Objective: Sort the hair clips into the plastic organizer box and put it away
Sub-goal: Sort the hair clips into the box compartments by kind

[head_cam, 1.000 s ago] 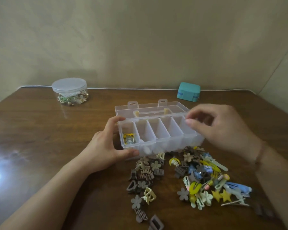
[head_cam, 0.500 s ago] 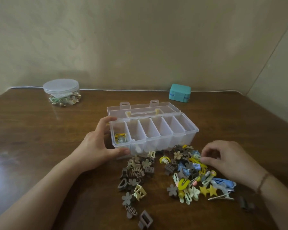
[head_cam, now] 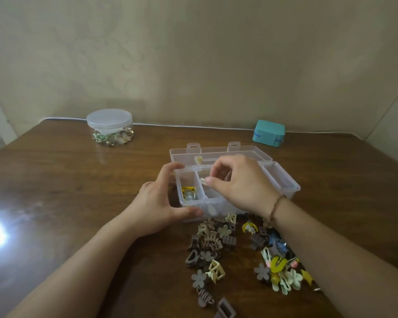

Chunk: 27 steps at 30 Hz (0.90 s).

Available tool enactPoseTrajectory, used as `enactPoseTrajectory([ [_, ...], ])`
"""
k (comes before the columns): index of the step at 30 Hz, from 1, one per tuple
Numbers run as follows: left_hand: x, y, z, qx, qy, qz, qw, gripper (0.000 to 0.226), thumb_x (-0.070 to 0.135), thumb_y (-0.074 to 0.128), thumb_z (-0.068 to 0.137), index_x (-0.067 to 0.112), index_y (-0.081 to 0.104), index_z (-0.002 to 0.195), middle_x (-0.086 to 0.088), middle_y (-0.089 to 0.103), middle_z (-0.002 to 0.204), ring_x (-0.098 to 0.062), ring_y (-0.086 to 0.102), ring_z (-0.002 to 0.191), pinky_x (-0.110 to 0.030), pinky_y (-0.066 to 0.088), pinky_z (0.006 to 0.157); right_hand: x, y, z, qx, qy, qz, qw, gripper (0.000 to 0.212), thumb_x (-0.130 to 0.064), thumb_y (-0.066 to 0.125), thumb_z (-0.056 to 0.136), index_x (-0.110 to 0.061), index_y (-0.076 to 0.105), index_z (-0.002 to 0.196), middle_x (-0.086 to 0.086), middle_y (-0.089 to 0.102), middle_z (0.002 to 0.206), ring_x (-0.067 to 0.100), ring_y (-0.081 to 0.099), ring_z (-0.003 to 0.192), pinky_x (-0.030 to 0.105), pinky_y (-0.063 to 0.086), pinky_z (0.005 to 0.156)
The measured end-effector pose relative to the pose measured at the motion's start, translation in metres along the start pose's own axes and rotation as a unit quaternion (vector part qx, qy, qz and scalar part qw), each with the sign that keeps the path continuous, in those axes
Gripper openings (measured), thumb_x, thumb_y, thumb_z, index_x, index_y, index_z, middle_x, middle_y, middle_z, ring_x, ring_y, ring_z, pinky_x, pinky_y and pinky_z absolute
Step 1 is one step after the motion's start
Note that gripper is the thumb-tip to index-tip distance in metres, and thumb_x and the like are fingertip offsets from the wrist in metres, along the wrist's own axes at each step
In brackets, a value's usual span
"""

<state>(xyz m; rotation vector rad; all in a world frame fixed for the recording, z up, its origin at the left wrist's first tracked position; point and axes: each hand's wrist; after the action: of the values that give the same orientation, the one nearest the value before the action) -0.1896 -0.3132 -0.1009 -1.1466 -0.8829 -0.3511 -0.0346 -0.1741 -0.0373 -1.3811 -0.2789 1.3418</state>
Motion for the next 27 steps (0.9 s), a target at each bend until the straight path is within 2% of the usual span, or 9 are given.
enactPoseTrajectory([
  [4,0.0,0.0,0.0,-0.001,0.0,0.004,1.0,0.1,0.081,0.073,0.051,0.057,0.02,0.133,0.012,0.055,0.139,-0.016,0.049,0.131,-0.05,0.035,0.112,0.0,-0.013,-0.012,0.004,-0.028,0.019,0.999,0.017,-0.039,0.06,0.089,-0.025,0.067,0.081,-0.009,0.064,0.073,0.008,0.059,0.07,0.022,0.05,0.062],
  [7,0.001,-0.001,-0.001,0.0,-0.002,0.007,1.0,0.101,0.079,0.073,0.051,0.054,0.021,0.134,0.013,0.054,0.139,-0.014,0.048,0.131,-0.05,0.033,0.113,0.014,-0.045,-0.029,0.069,-0.041,0.028,0.996,0.012,-0.033,0.064,0.087,-0.024,0.069,0.08,-0.008,0.066,0.072,0.009,0.06,0.068,0.017,0.047,0.058],
  [9,0.001,-0.001,-0.001,0.001,-0.002,0.004,1.0,0.1,0.078,0.074,0.052,0.054,0.022,0.134,0.015,0.054,0.137,-0.013,0.049,0.13,-0.049,0.034,0.113,0.028,-0.067,-0.047,0.082,-0.027,0.015,0.996,0.004,-0.027,0.068,0.084,-0.026,0.069,0.08,-0.009,0.066,0.072,0.005,0.06,0.069,0.01,0.044,0.058],
  [11,0.002,-0.001,-0.001,0.003,0.0,0.003,1.0,0.101,0.078,0.074,0.052,0.053,0.022,0.135,0.015,0.055,0.137,-0.011,0.049,0.129,-0.049,0.033,0.113,0.043,-0.081,-0.069,0.079,0.002,-0.007,0.997,0.007,-0.021,0.073,0.081,-0.026,0.068,0.084,-0.008,0.067,0.073,0.002,0.061,0.071,0.007,0.043,0.058],
  [14,0.003,0.0,-0.001,0.005,-0.002,0.001,1.0,0.101,0.08,0.073,0.051,0.055,0.022,0.134,0.015,0.055,0.137,-0.013,0.05,0.129,-0.05,0.034,0.113,0.068,-0.082,-0.099,0.025,0.072,-0.055,0.996,0.017,-0.021,0.075,0.08,-0.034,0.065,0.081,-0.01,0.066,0.072,0.003,0.06,0.071,0.014,0.047,0.059],
  [16,0.003,0.0,-0.001,0.005,-0.003,-0.002,1.0,0.1,0.08,0.073,0.05,0.056,0.022,0.133,0.015,0.056,0.136,-0.013,0.051,0.128,-0.05,0.035,0.112,0.081,-0.077,-0.109,-0.02,0.107,-0.089,0.99,0.018,-0.024,0.075,0.08,-0.038,0.064,0.076,-0.017,0.066,0.075,0.005,0.059,0.068,0.02,0.047,0.055],
  [18,0.003,0.0,-0.002,0.006,-0.007,-0.003,1.0,0.101,0.08,0.073,0.05,0.056,0.023,0.134,0.015,0.055,0.136,-0.014,0.051,0.129,-0.051,0.035,0.112,0.088,-0.074,-0.112,-0.054,0.123,-0.123,0.983,0.016,-0.03,0.074,0.081,-0.041,0.064,0.076,-0.017,0.065,0.07,0.002,0.057,0.068,0.019,0.045,0.054],
  [22,0.005,0.0,-0.002,0.0,-0.01,-0.002,1.0,0.103,0.082,0.072,0.048,0.056,0.021,0.134,0.015,0.052,0.139,-0.016,0.048,0.132,-0.051,0.034,0.113,0.09,-0.071,-0.106,-0.081,0.132,-0.157,0.975,0.008,-0.04,0.067,0.085,-0.04,0.069,0.093,-0.02,0.064,0.083,-0.003,0.057,0.074,0.025,0.052,0.068],
  [27,0.005,-0.001,-0.002,-0.004,-0.007,-0.001,1.0,0.103,0.082,0.071,0.048,0.057,0.021,0.134,0.02,0.049,0.133,-0.016,0.047,0.132,-0.05,0.034,0.113,0.086,-0.07,-0.098,-0.101,0.126,-0.234,0.959,0.022,-0.048,0.065,0.085,-0.039,0.068,0.104,-0.022,0.06,0.083,-0.003,0.055,0.076,0.023,0.05,0.066],
])
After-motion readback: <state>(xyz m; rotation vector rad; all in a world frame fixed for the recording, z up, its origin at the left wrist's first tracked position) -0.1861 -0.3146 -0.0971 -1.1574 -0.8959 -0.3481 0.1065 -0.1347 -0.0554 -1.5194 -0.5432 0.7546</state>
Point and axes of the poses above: each hand's wrist, its own z-axis towards the middle knuckle, its own y-axis out of the palm, x = y × z
